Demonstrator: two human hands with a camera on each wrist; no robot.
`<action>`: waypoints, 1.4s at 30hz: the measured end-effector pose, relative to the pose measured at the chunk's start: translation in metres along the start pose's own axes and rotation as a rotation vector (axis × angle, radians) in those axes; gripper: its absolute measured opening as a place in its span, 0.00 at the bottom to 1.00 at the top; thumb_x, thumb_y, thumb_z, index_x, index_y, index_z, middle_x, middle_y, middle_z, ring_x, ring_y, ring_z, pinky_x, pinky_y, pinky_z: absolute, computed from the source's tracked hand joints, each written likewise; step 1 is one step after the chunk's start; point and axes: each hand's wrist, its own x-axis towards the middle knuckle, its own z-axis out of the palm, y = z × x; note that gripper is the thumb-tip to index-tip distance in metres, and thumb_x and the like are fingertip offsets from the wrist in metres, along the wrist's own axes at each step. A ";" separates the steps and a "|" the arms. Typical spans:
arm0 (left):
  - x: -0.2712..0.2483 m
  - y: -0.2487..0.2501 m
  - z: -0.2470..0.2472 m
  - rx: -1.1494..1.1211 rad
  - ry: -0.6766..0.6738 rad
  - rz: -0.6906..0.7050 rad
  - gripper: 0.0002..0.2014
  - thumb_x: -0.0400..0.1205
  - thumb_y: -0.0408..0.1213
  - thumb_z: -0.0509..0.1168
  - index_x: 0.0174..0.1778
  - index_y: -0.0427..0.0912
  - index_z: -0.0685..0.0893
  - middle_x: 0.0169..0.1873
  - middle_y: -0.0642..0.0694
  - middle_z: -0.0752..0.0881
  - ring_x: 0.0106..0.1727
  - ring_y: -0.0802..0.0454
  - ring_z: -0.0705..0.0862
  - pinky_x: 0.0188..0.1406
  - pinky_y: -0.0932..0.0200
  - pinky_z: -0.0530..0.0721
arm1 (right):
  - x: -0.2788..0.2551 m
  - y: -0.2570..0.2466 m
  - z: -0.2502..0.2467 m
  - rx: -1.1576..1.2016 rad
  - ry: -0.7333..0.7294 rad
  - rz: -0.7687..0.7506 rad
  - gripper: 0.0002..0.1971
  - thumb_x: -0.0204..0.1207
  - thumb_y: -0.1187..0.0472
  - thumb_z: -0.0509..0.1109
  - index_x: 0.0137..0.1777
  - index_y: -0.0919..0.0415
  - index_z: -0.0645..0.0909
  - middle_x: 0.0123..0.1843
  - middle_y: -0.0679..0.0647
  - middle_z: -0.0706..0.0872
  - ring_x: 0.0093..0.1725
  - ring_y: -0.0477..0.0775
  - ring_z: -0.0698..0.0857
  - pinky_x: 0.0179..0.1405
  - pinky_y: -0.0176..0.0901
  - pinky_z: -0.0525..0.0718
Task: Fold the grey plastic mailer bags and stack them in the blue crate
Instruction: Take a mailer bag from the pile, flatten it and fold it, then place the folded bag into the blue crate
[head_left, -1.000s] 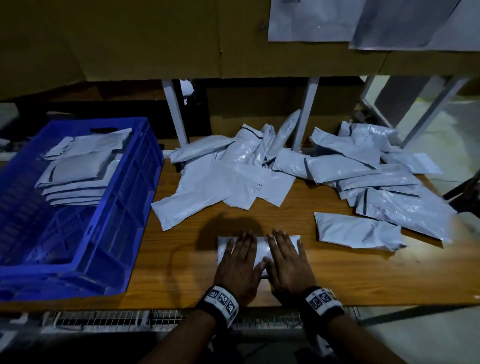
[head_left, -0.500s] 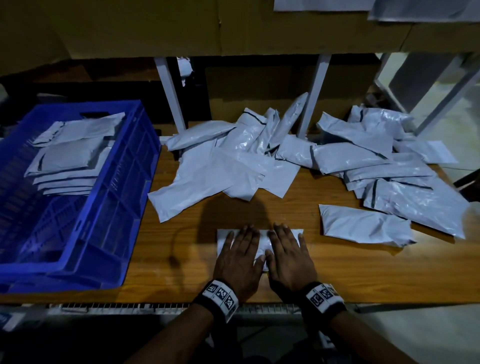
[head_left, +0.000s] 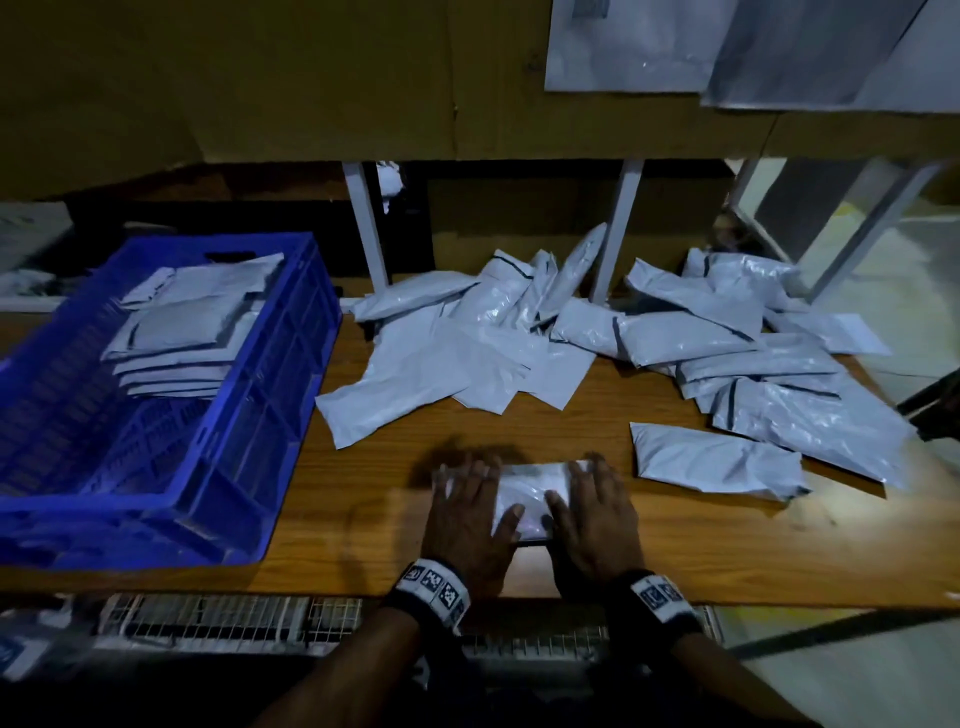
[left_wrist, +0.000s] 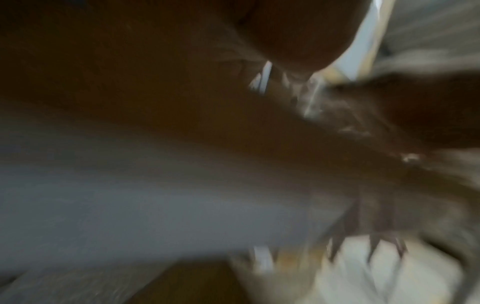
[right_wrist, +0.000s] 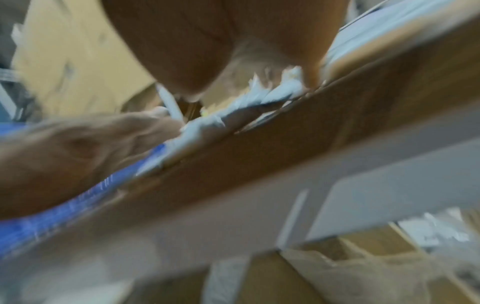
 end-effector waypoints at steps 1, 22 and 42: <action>-0.004 -0.003 -0.005 -0.032 0.062 -0.055 0.42 0.86 0.69 0.36 0.90 0.45 0.59 0.90 0.44 0.56 0.91 0.46 0.50 0.88 0.38 0.47 | -0.003 0.004 -0.002 -0.006 0.047 0.076 0.36 0.85 0.31 0.49 0.83 0.55 0.71 0.84 0.64 0.70 0.78 0.70 0.72 0.72 0.65 0.75; -0.065 -0.068 -0.161 -0.710 0.503 -0.365 0.42 0.68 0.69 0.72 0.76 0.51 0.79 0.72 0.54 0.80 0.71 0.58 0.79 0.71 0.58 0.78 | 0.043 -0.105 -0.078 1.340 -0.418 0.299 0.05 0.81 0.61 0.76 0.53 0.61 0.86 0.45 0.57 0.91 0.42 0.54 0.92 0.43 0.50 0.91; -0.022 -0.477 -0.363 -0.850 0.456 -0.386 0.27 0.63 0.55 0.81 0.56 0.49 0.86 0.59 0.40 0.88 0.63 0.42 0.87 0.56 0.48 0.85 | 0.221 -0.478 -0.023 1.036 -0.186 0.205 0.09 0.86 0.64 0.70 0.59 0.71 0.82 0.43 0.70 0.86 0.37 0.62 0.84 0.29 0.42 0.78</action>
